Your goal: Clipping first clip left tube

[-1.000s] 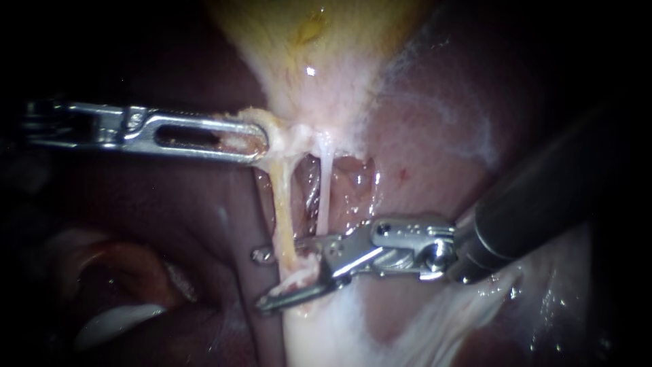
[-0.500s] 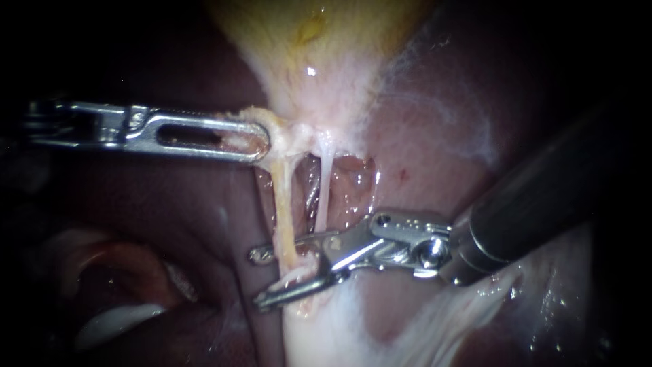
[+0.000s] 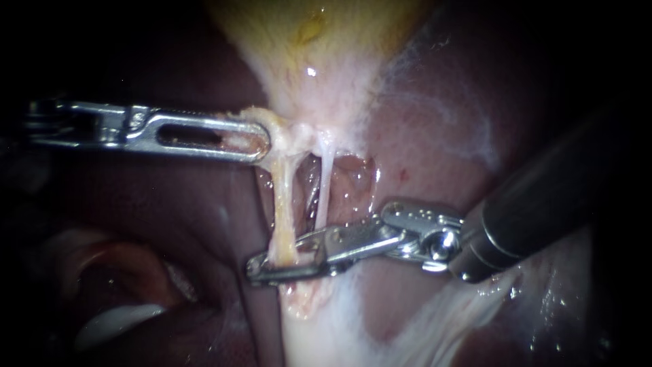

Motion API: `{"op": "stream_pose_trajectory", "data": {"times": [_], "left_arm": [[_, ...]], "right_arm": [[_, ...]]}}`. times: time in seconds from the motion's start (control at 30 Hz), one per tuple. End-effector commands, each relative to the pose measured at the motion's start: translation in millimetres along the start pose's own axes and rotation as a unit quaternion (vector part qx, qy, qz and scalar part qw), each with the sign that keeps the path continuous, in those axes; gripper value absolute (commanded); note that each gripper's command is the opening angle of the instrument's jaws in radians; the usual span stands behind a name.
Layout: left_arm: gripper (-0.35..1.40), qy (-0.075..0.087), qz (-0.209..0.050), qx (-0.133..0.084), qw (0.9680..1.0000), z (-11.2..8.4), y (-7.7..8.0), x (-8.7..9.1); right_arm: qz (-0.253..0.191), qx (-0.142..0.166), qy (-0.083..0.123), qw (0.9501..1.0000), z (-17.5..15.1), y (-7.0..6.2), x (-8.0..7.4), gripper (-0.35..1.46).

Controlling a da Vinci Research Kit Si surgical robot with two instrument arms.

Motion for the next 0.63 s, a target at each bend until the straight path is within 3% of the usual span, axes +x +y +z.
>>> {"op": "stream_pose_trajectory", "data": {"times": [0.03,0.2,0.63], "left_arm": [[-0.35,0.0,0.0,0.0,1.0,0.0,0.0,0.0],[-0.35,0.0,0.0,0.0,1.0,0.0,0.0,0.0],[-0.35,0.0,0.0,0.0,1.0,0.0,0.0,0.0]], "right_arm": [[0.003,0.003,0.0,1.0,-0.1,0.0,-0.1,-0.35],[0.01,-0.002,-0.015,0.9998,-0.3,-0.3,-0.3,-0.35],[0.012,-0.003,-0.016,0.9998,-0.5,-0.3,-0.4,-0.35]]}}
